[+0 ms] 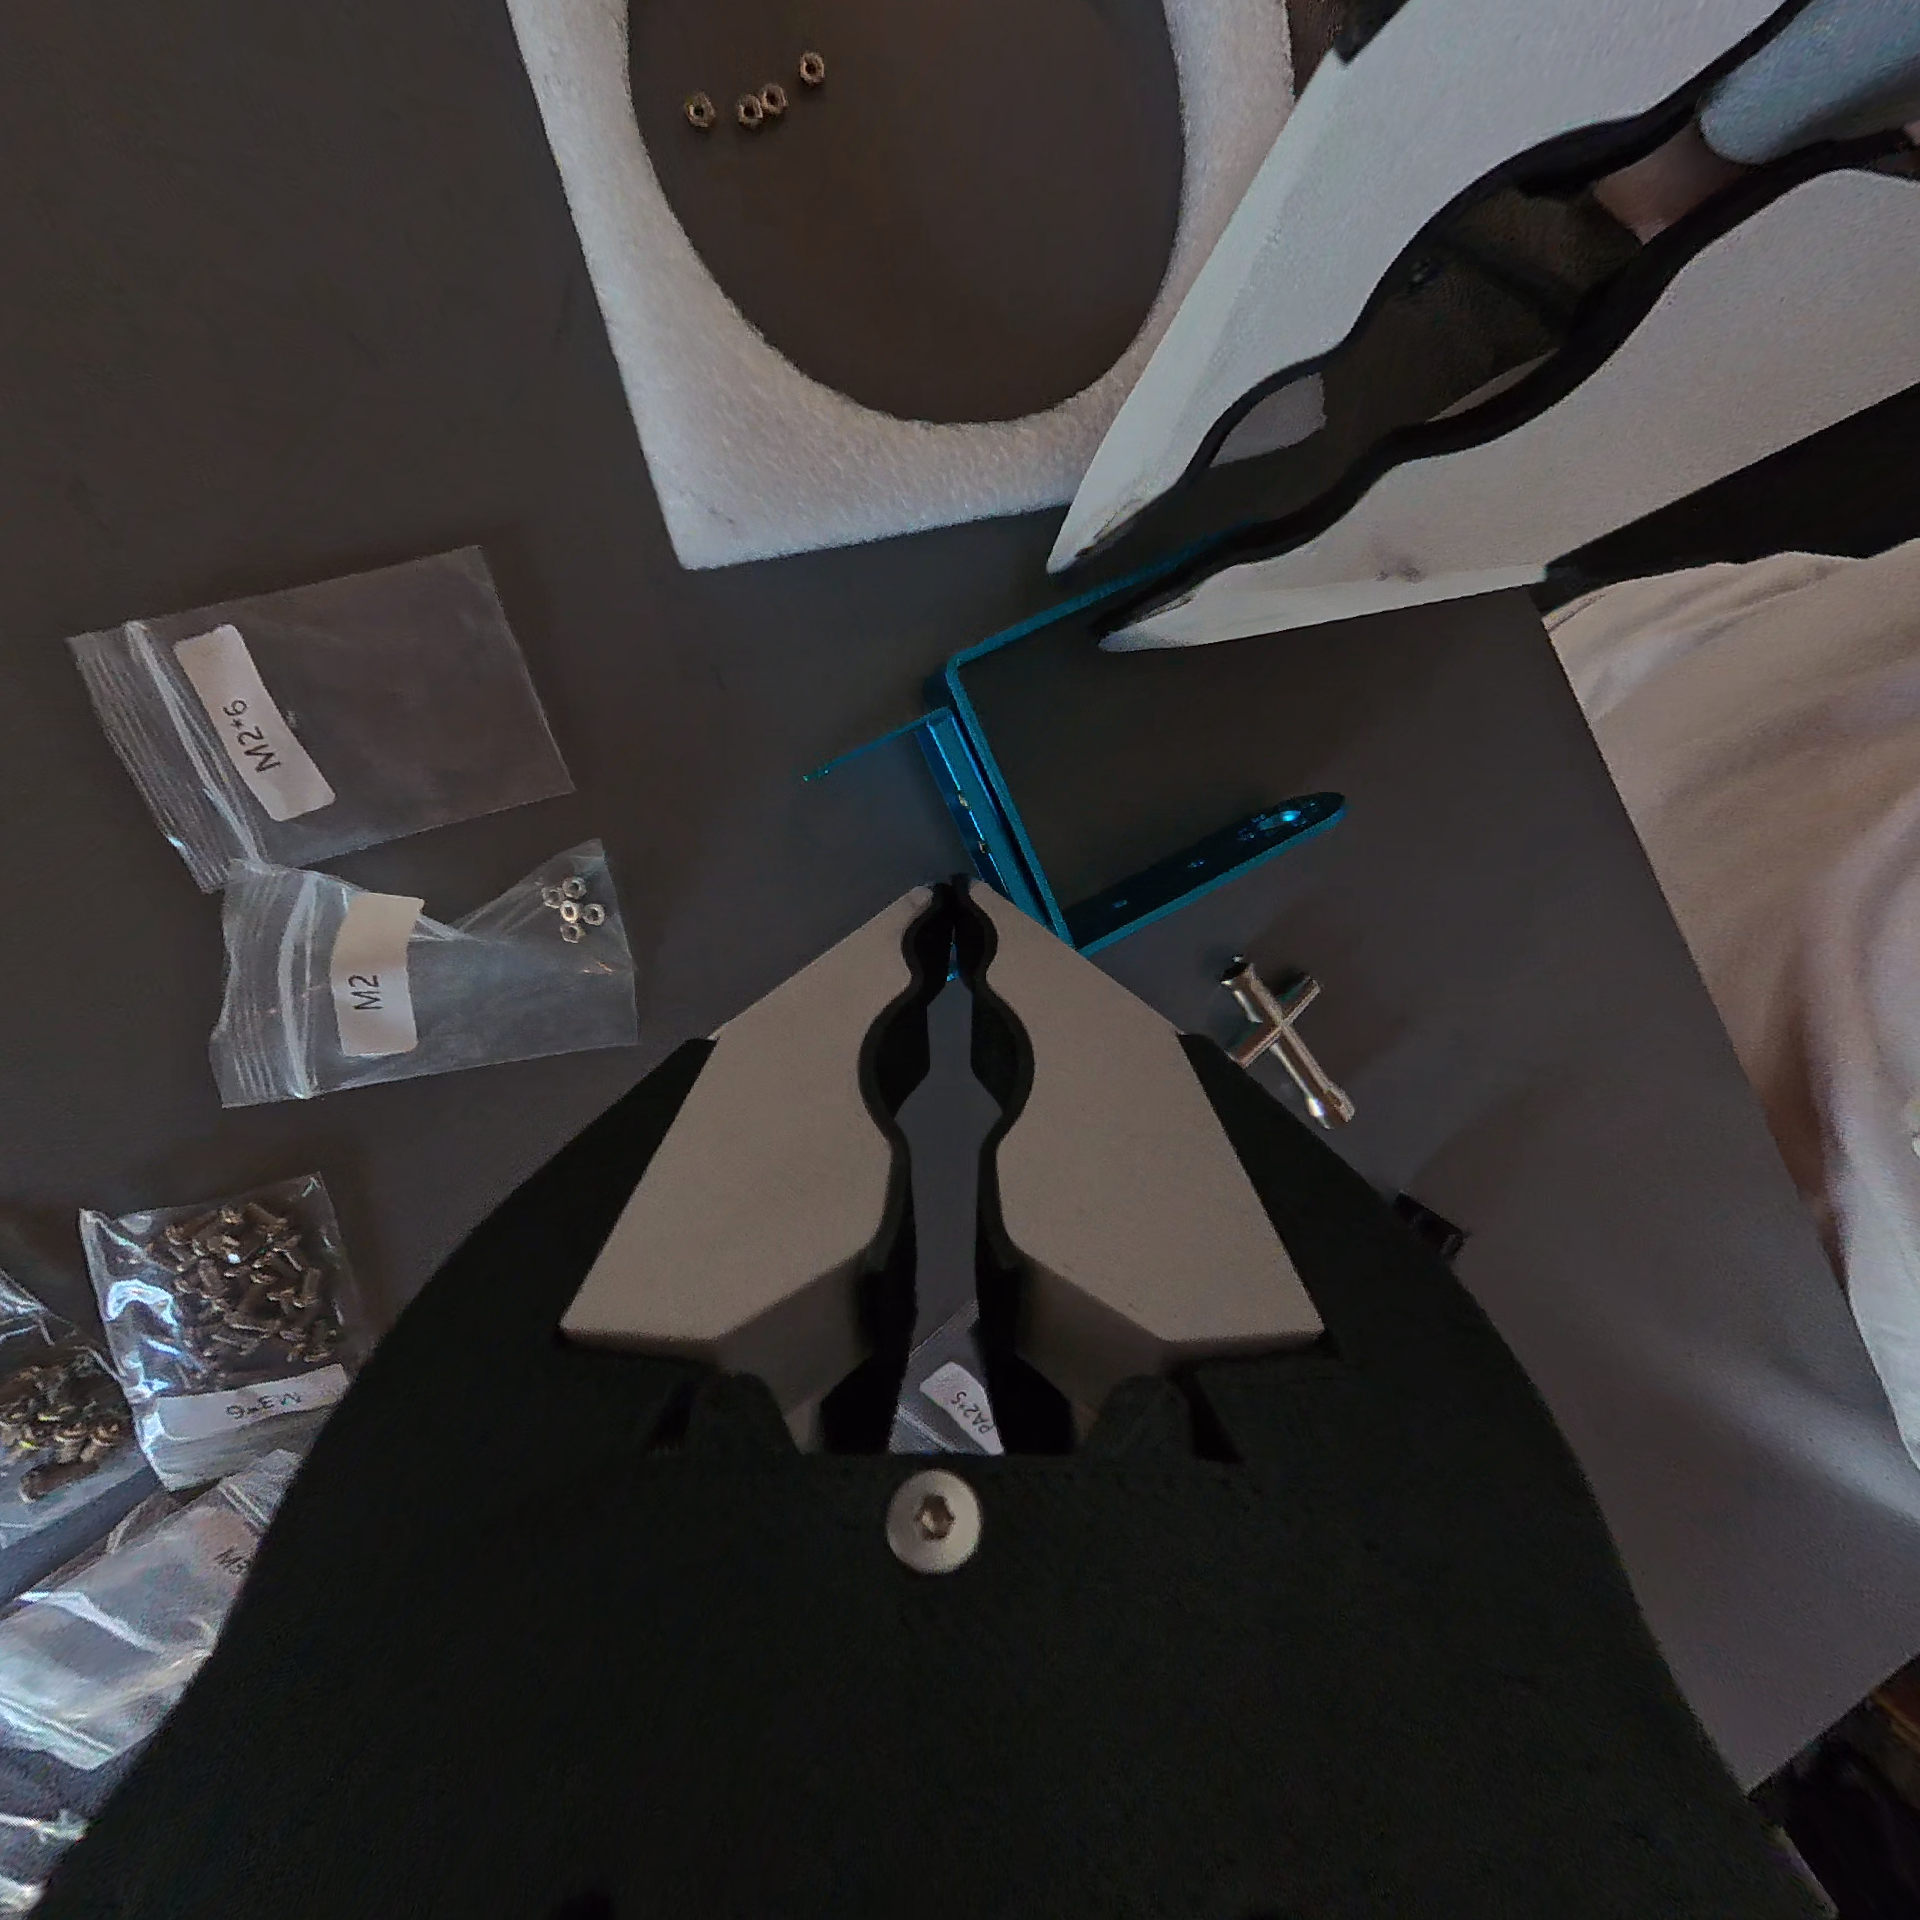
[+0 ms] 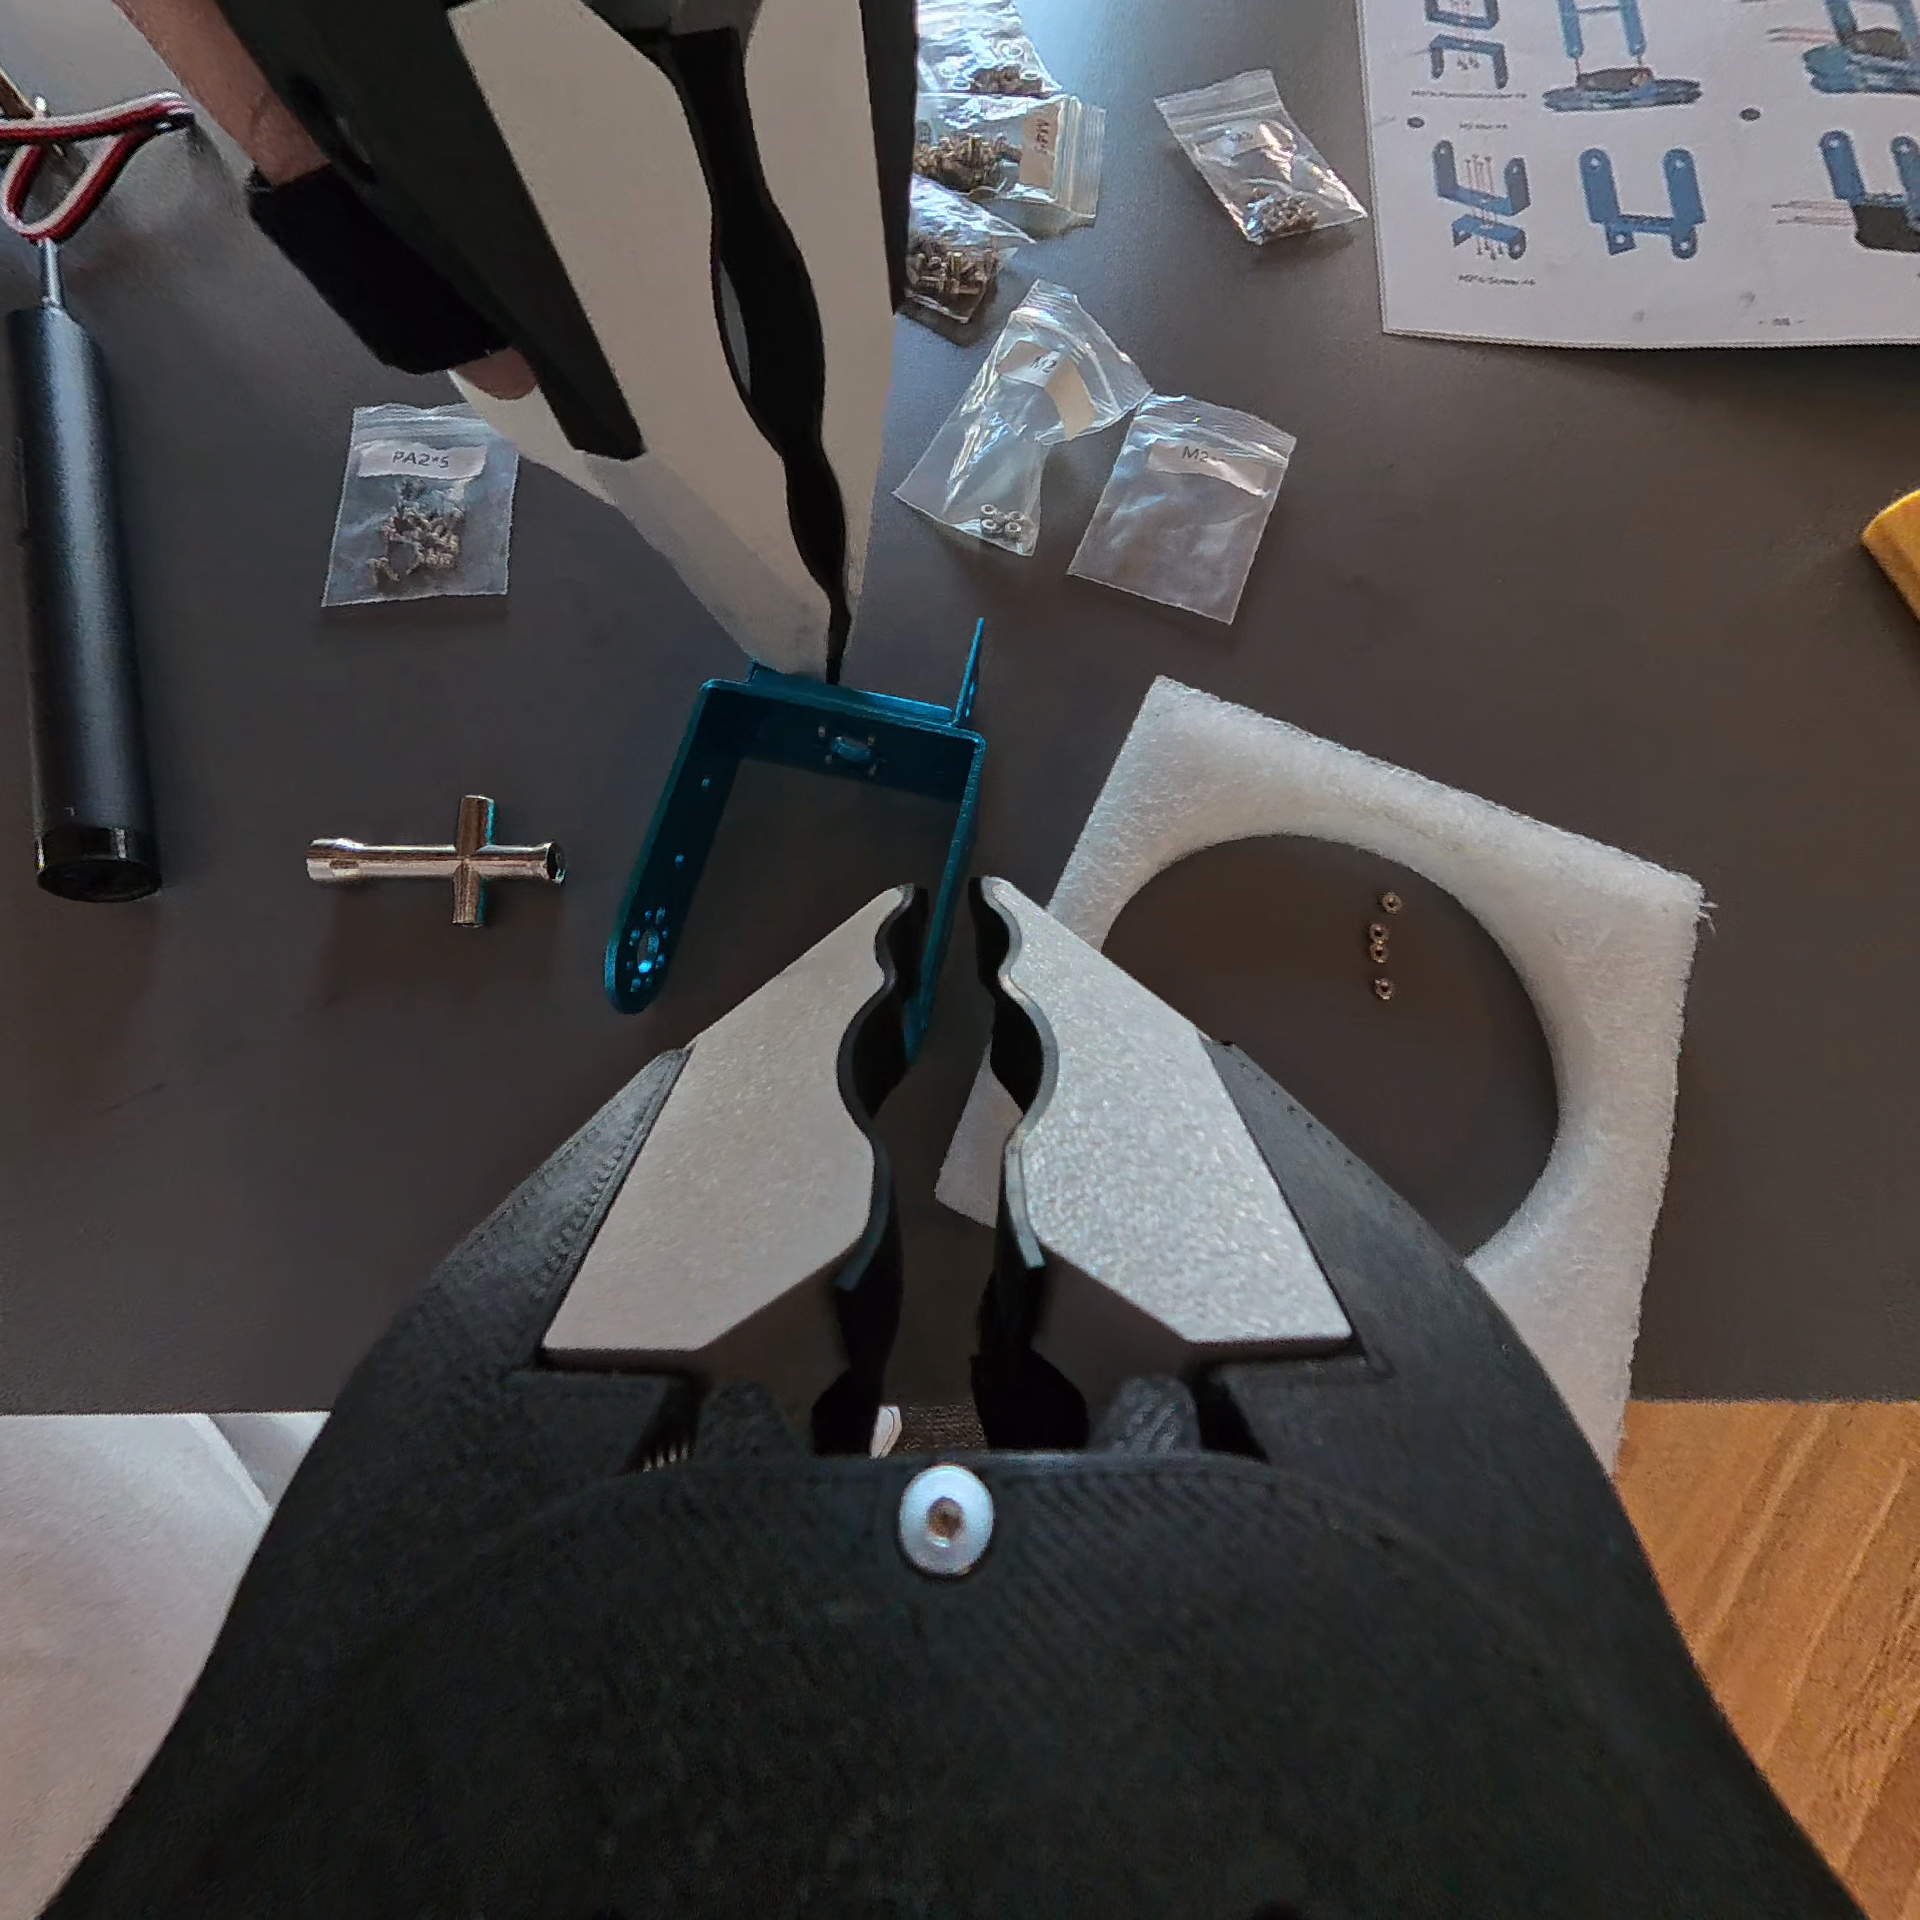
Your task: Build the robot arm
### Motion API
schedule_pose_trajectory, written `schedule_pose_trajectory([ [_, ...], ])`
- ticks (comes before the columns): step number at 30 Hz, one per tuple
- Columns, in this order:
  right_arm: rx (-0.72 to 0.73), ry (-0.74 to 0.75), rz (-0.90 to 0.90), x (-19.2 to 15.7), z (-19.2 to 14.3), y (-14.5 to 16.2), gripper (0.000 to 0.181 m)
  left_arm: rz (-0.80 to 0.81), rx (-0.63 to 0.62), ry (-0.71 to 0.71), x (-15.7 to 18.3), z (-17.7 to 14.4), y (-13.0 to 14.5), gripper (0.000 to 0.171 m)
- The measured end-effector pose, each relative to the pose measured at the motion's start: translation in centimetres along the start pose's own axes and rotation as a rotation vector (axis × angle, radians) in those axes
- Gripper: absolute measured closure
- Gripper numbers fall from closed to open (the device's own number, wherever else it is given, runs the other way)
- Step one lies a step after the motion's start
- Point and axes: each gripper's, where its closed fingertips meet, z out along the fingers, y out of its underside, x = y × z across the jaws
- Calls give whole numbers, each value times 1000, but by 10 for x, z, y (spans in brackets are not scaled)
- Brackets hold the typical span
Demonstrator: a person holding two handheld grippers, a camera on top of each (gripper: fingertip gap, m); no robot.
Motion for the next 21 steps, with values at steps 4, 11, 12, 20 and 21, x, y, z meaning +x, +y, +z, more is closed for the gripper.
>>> schedule_pose_trajectory([
  [4, -2, -19, -29, 0, 2, -2, 175, -25, -7, 16, 7, 1, 3, 171],
  [11, -3, -41, -72, -1, 6, -3, 173, -67, 16, 25, 11, 2, 1, 171],
  [12, -4, -42, -74, -1, 6, -3, 172, -75, 23, 27, 10, 1, 0, 171],
  [20, 71, -53, -114, -5, -4, -12, 156, -102, 68, 37, -2, 1, -6, 171],
  [21, 97, -64, -118, -8, -7, -16, 155, -98, 73, 36, -2, 2, -6, 171],
])
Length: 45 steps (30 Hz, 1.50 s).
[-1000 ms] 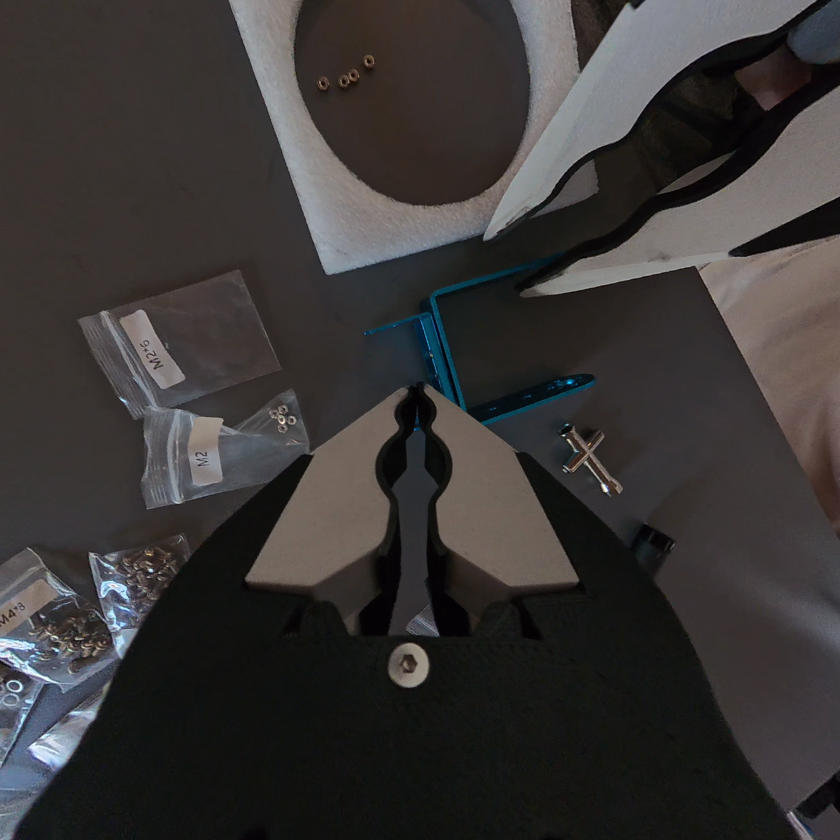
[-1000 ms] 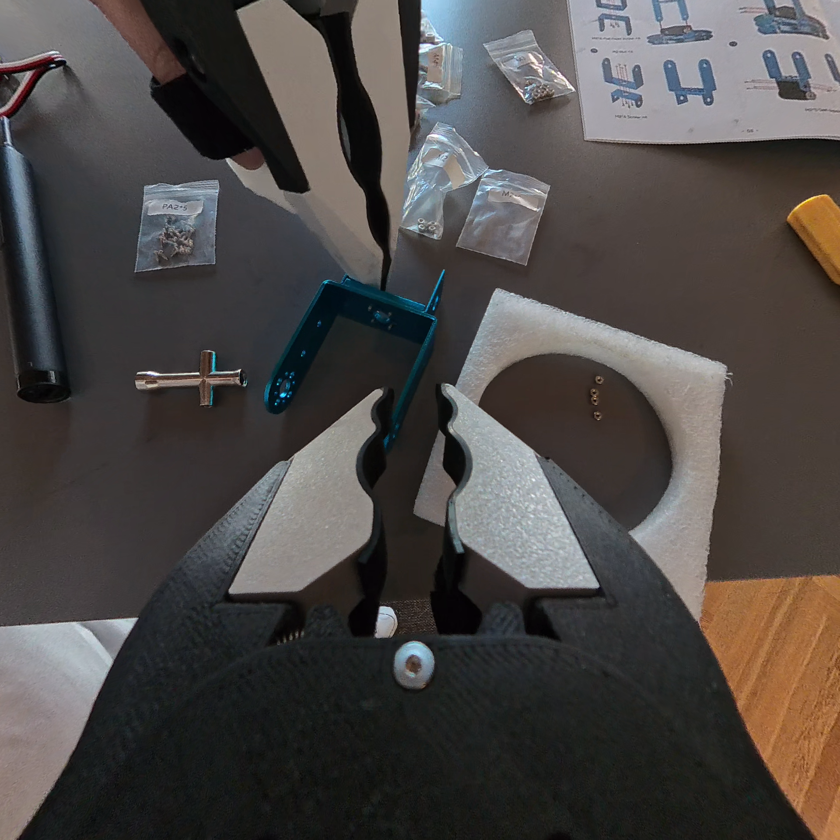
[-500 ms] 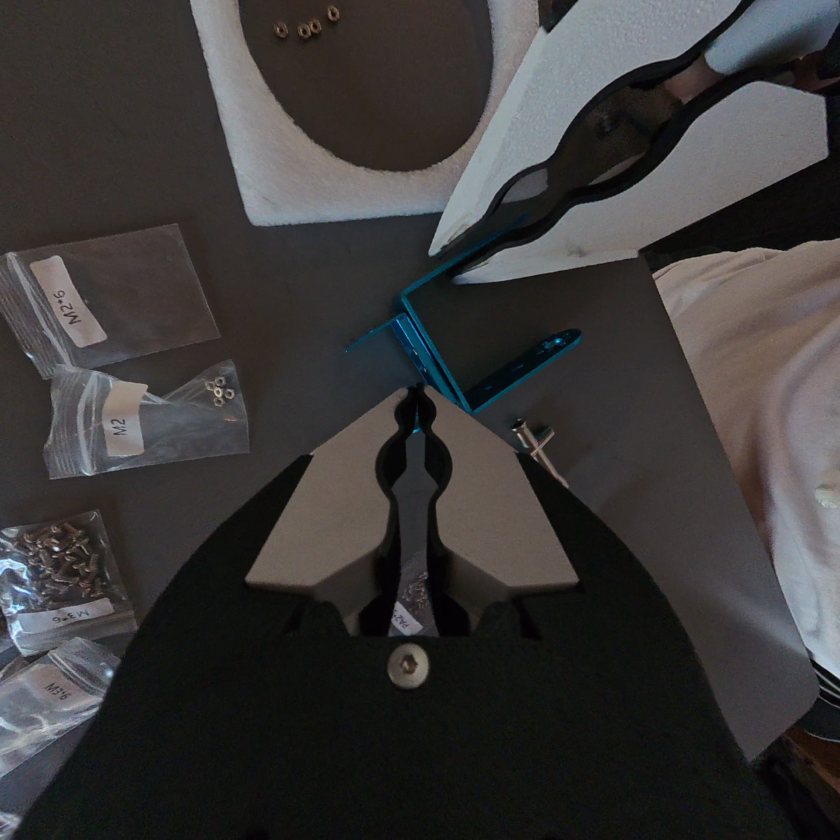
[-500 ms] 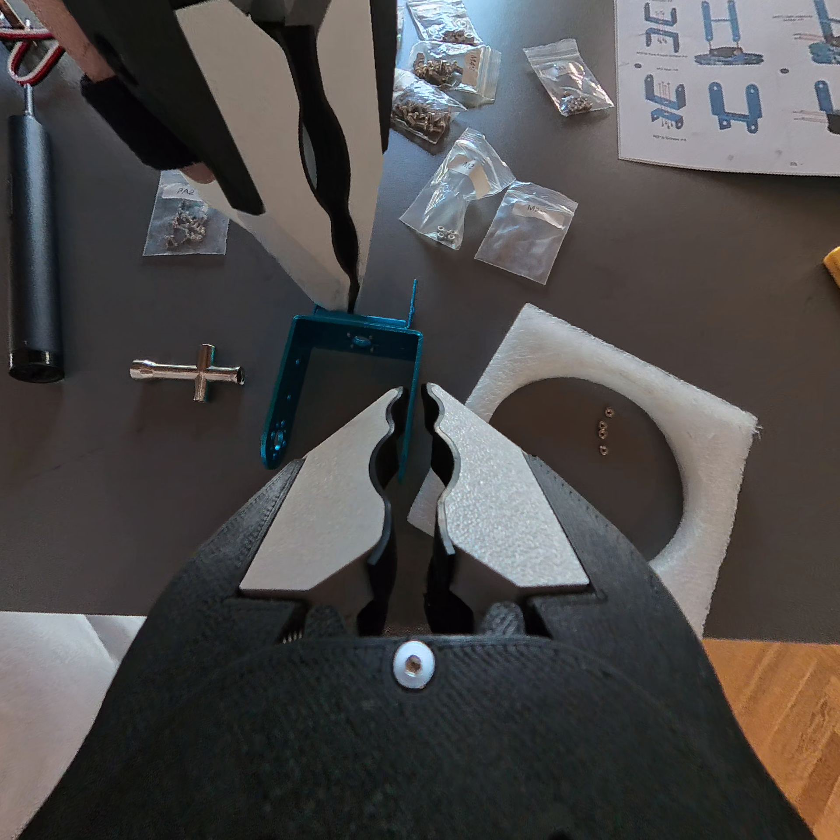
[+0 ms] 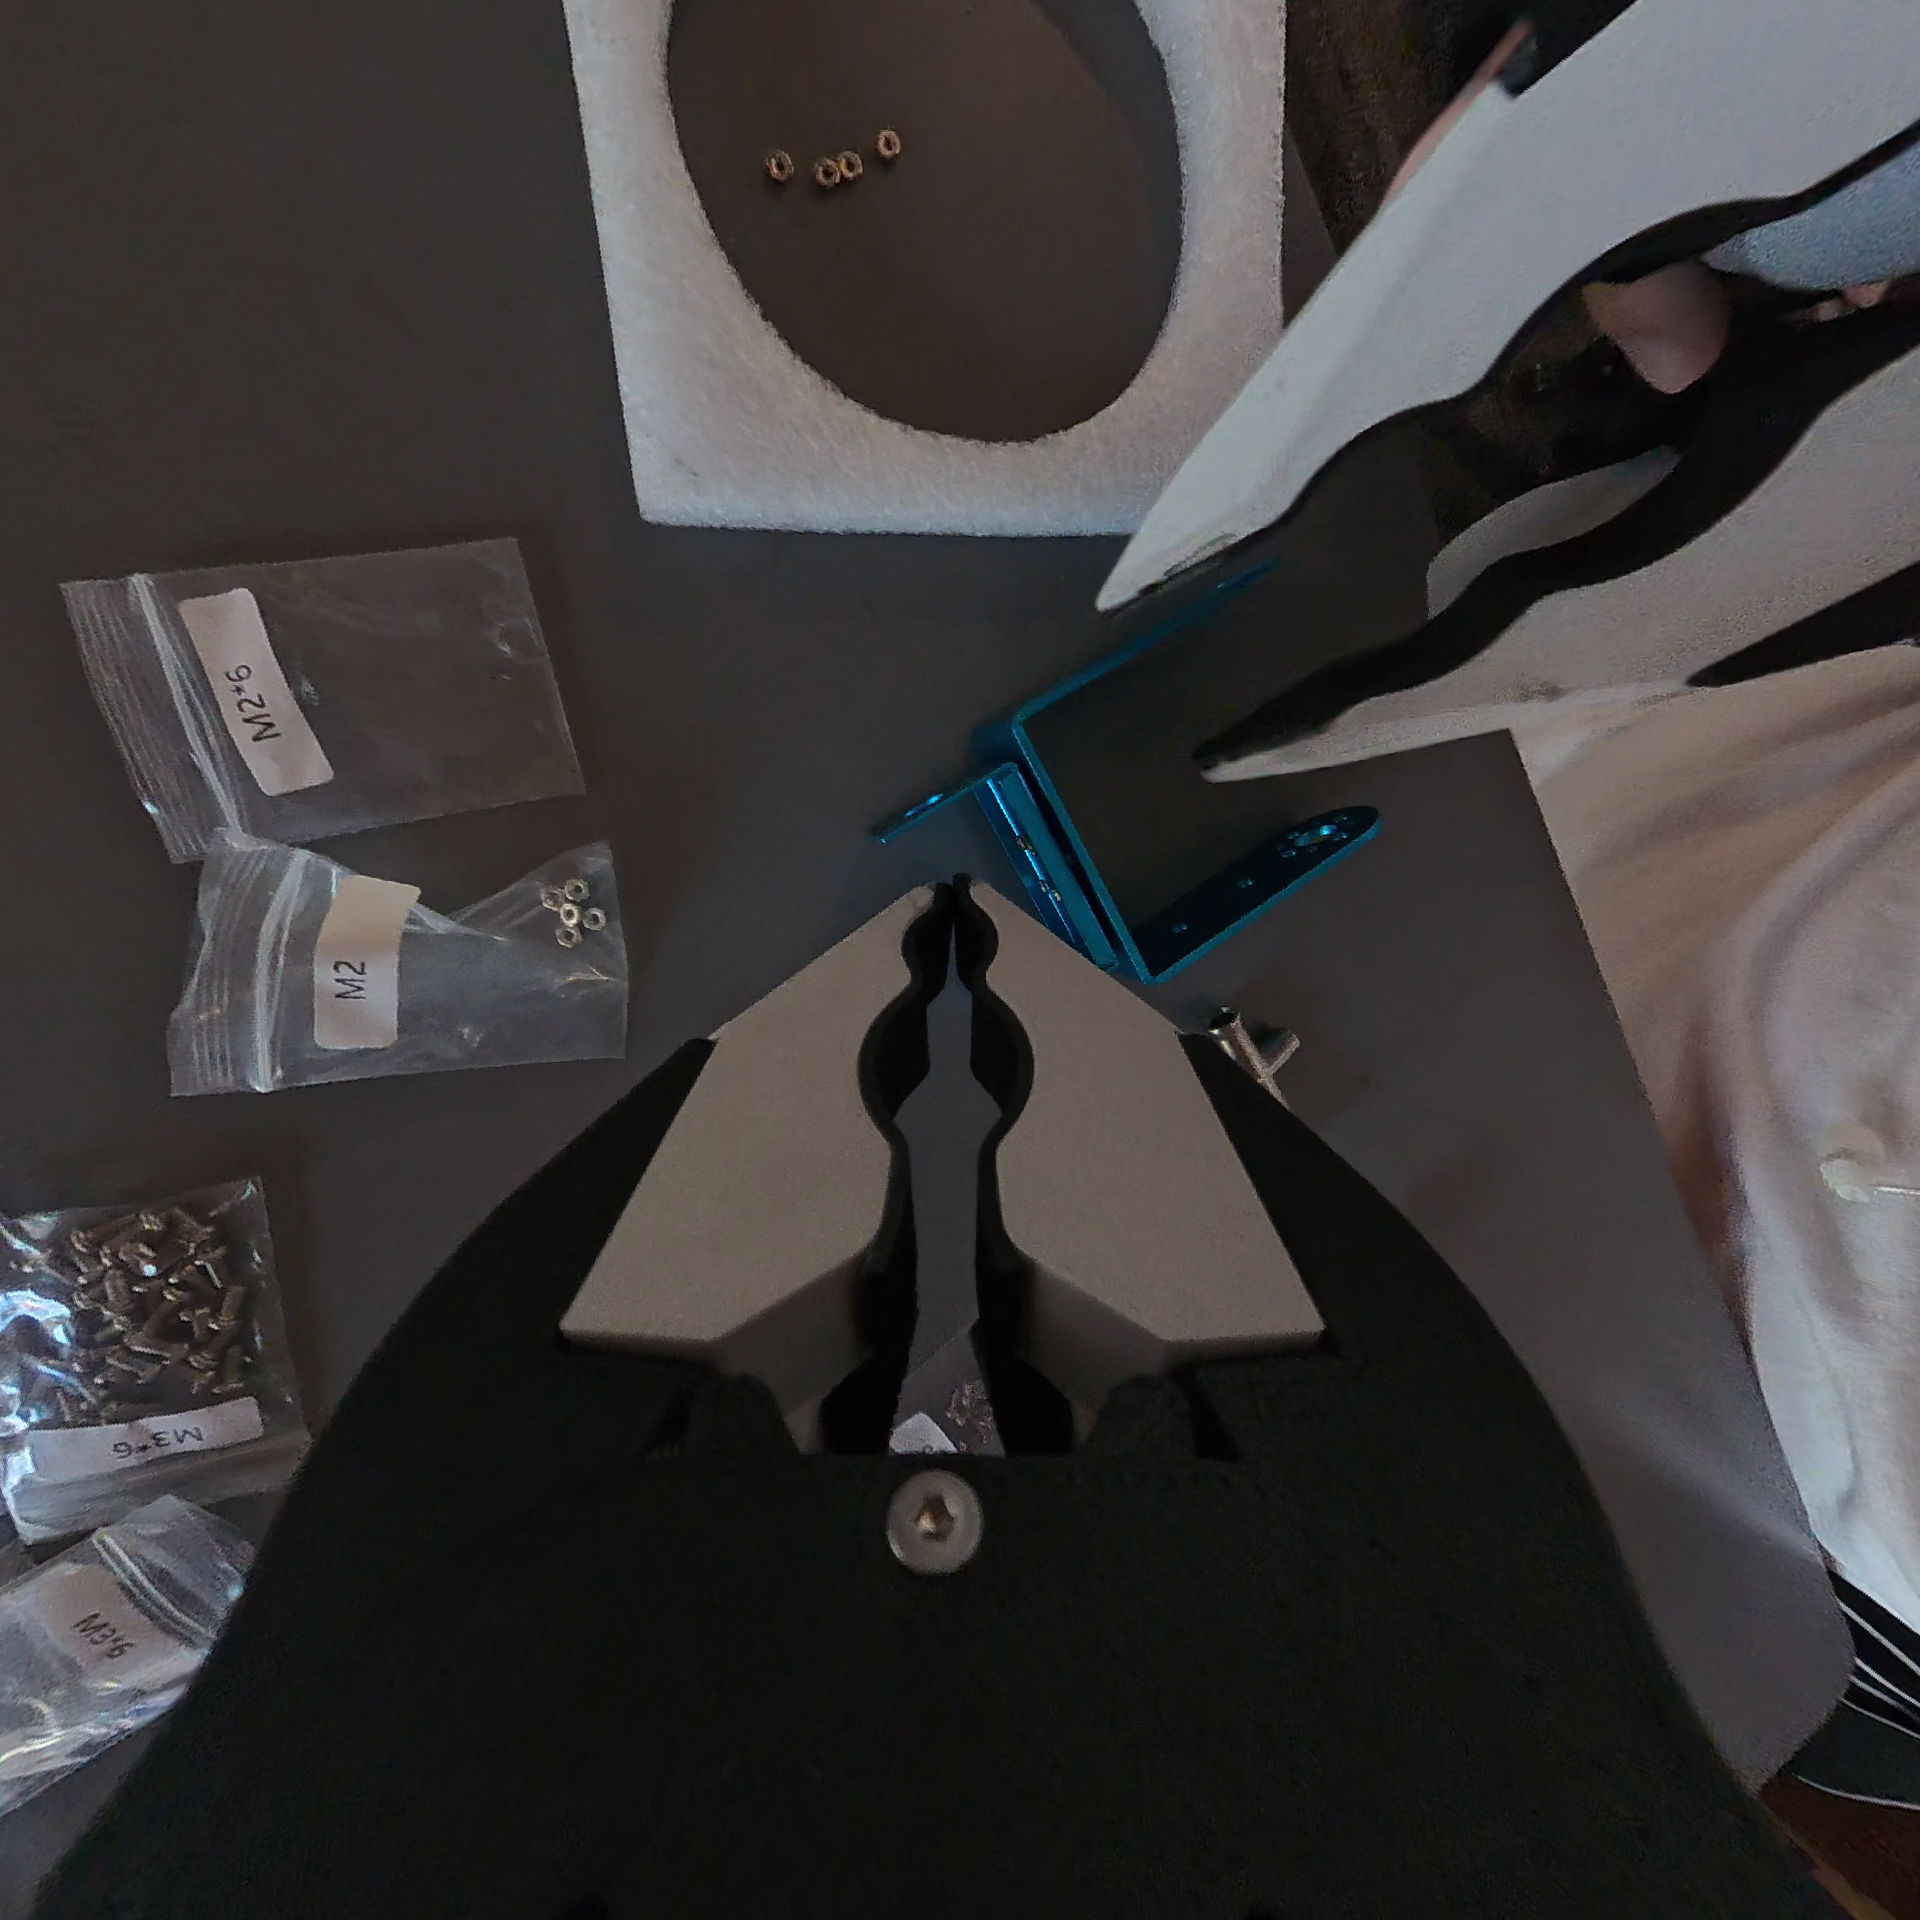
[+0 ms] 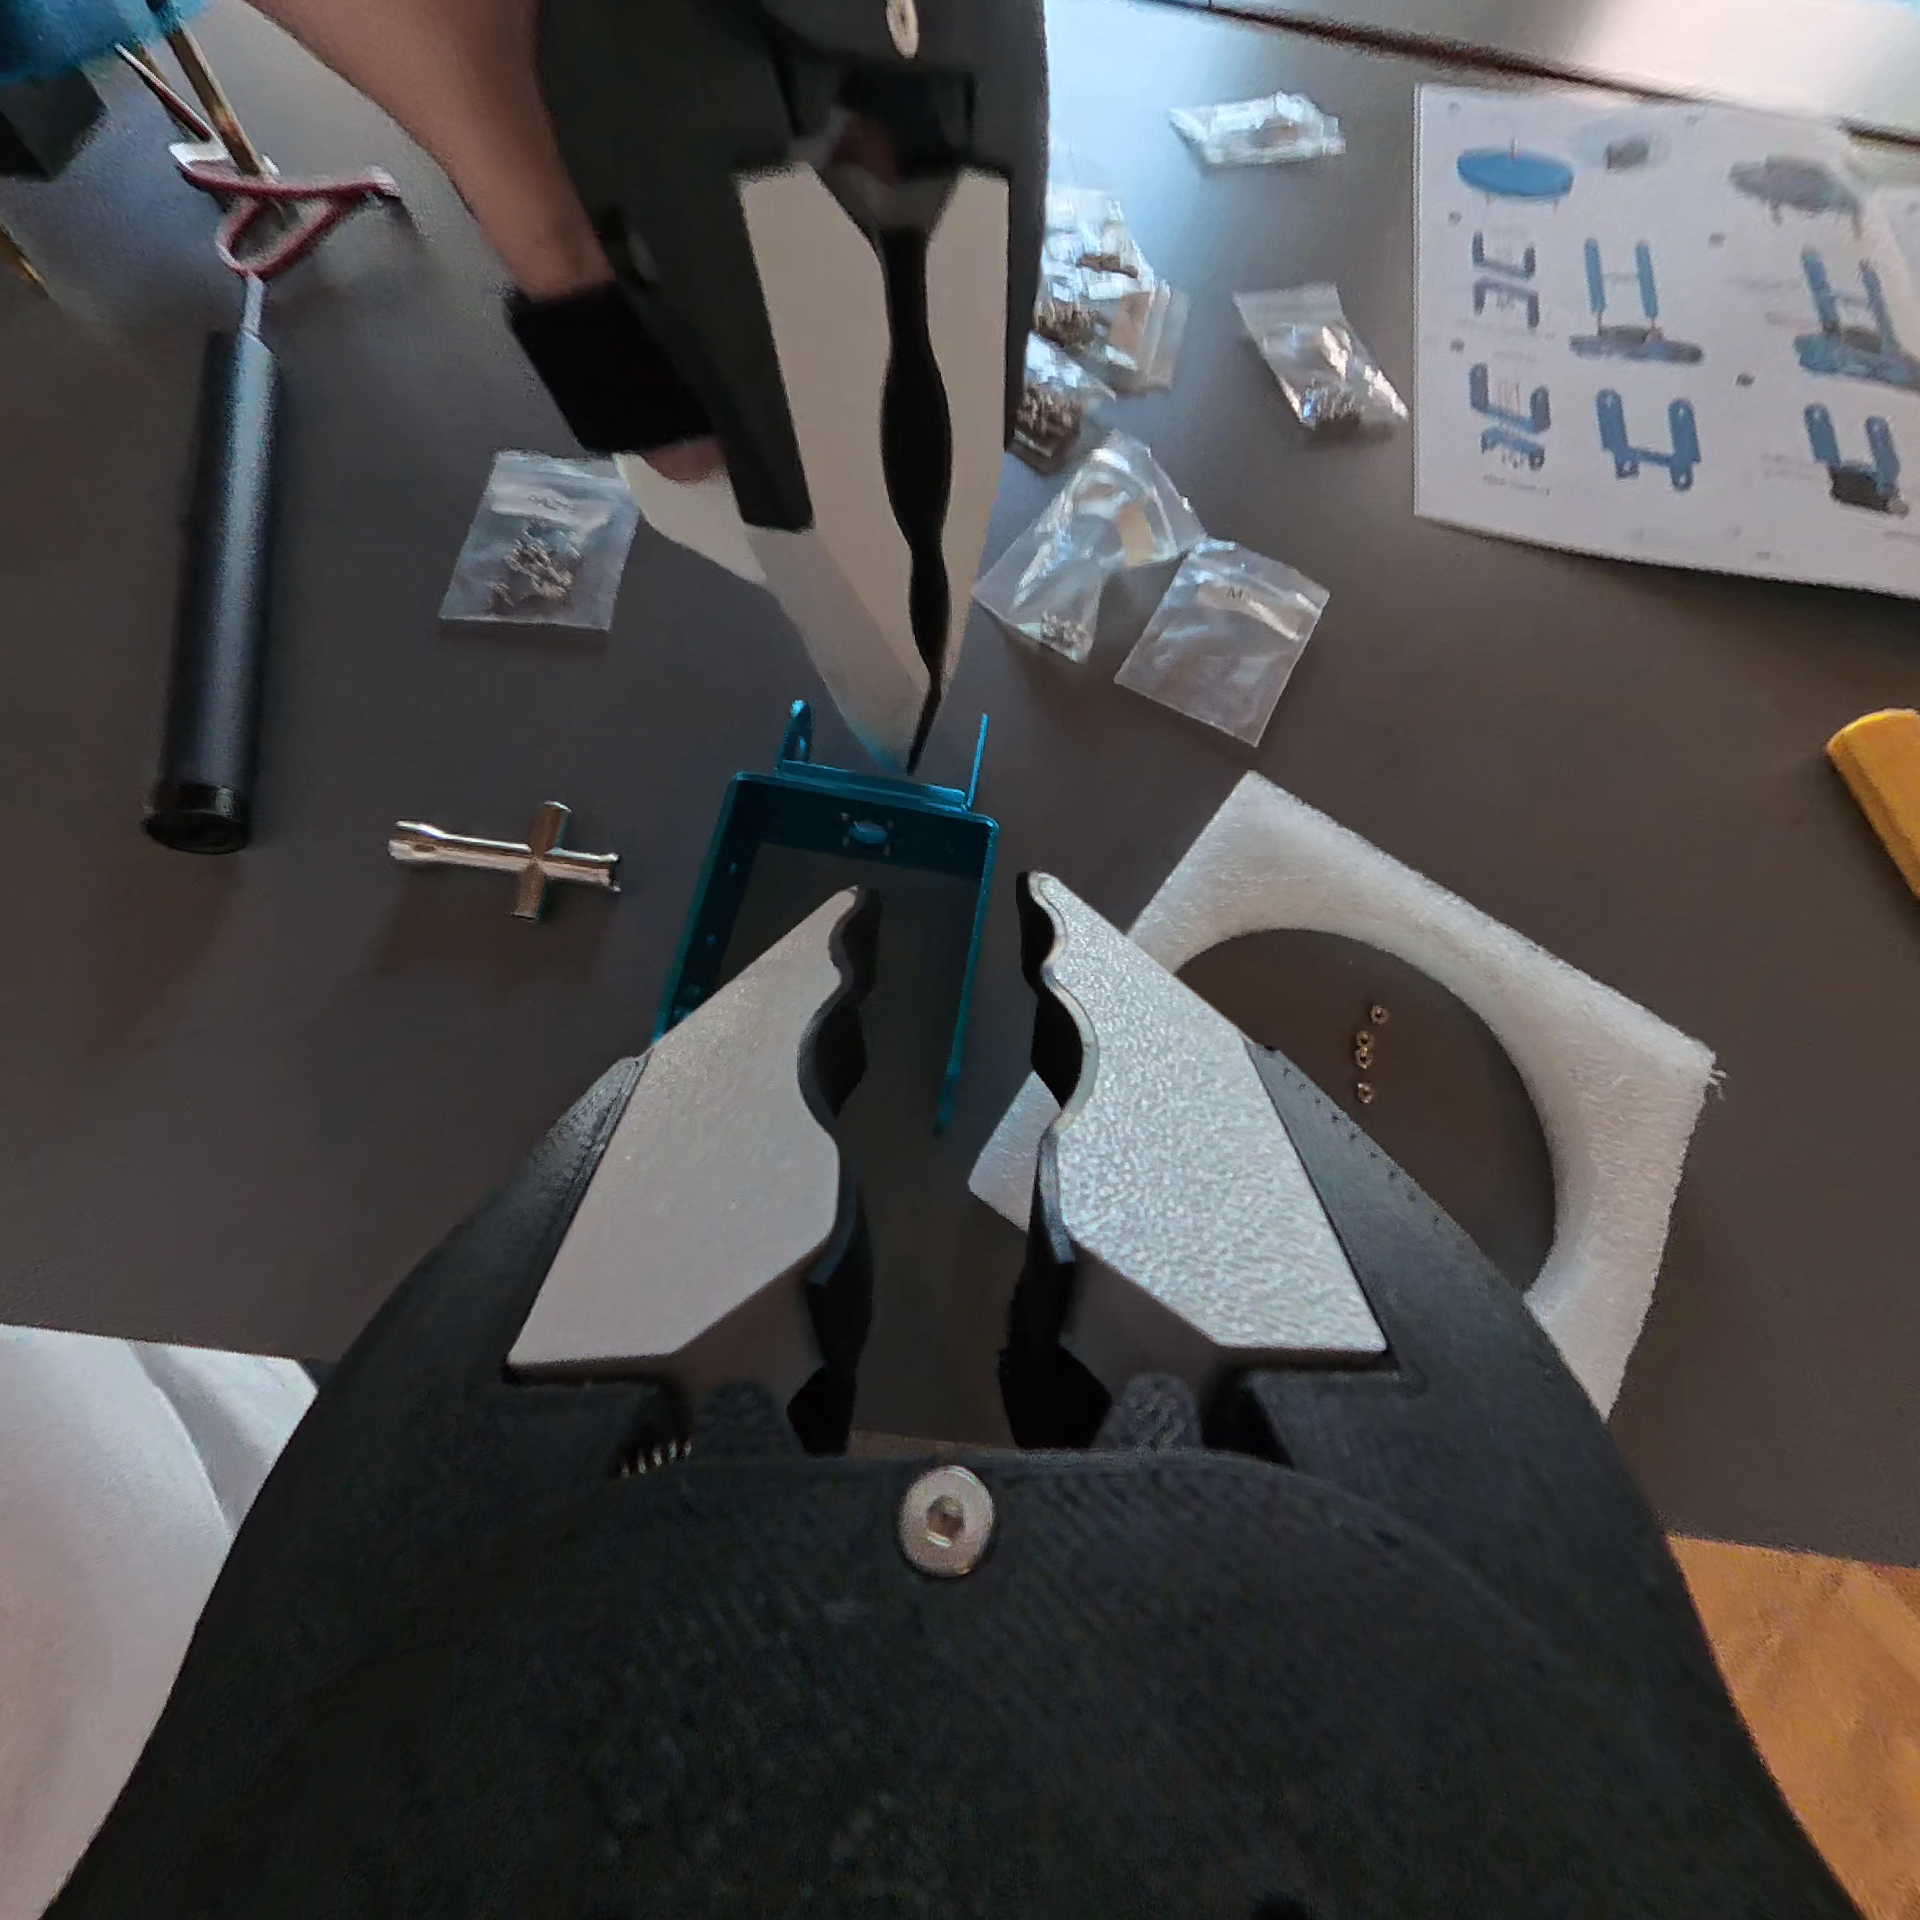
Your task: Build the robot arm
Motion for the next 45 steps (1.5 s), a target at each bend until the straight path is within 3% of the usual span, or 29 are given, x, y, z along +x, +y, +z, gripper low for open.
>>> schedule_pose_trajectory([
  [6, 147, -90, 70, -9, -22, -19, 142, 16, 47, 13, -2, 2, -2, 171],
  [13, 65, -35, 77, -8, -18, -4, 106, -4, 103, 83, 0, -1, -4, 171],
  [19, 91, -65, 74, -23, -7, -8, 104, -11, 110, 120, 4, -6, -5, 171],
  [32, 134, -82, -33, -21, -5, -12, 97, -97, 141, 192, 5, -5, -3, 171],
  [38, 141, -150, -1, -25, -7, -20, 97, -143, 159, 178, -2, -7, -4, 171],
  [40, 175, -163, 2, -12, -20, -38, 99, -181, 167, 137, -9, -10, -5, 171],
  [42, 162, -115, -3, 29, -35, -62, 112, -217, 176, 71, -17, -18, -6, 171],
  [45, -103, -18, -24, 128, -30, -62, 127, -261, 207, -12, -20, -36, -12, 171],
])
